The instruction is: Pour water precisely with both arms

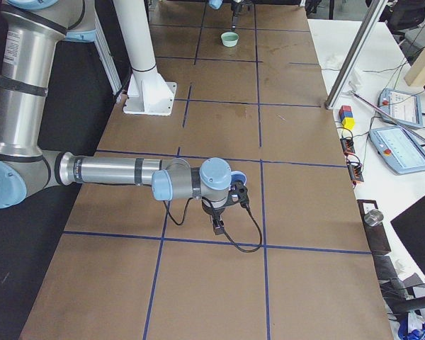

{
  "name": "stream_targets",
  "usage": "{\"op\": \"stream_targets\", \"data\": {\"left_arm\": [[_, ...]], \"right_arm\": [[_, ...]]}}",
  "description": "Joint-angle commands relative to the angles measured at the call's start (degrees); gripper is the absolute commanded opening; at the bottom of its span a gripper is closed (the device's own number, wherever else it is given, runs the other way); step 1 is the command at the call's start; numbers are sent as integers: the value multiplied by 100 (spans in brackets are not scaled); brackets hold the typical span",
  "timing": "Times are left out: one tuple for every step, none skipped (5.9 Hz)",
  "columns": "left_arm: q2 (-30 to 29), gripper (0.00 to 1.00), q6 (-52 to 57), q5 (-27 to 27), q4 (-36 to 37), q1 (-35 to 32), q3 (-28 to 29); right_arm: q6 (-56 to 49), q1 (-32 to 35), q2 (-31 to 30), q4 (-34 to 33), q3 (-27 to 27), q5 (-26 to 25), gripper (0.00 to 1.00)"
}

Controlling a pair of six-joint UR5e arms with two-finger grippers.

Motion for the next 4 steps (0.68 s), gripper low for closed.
{"op": "stream_targets", "data": {"left_arm": [[36,85,7,-3,-12,210,71],[28,77,-1,-12,-21,377,114],[28,64,16,-12,-21,404,124],[36,27,51,-3,-204,413,211]], "right_arm": [[-6,-9,10,7,-43,22,100],[-6,0,18,15,-34,13,100],[11,0,10,172,-34,22,100],[11,0,1,217,-17,30,100]]}}
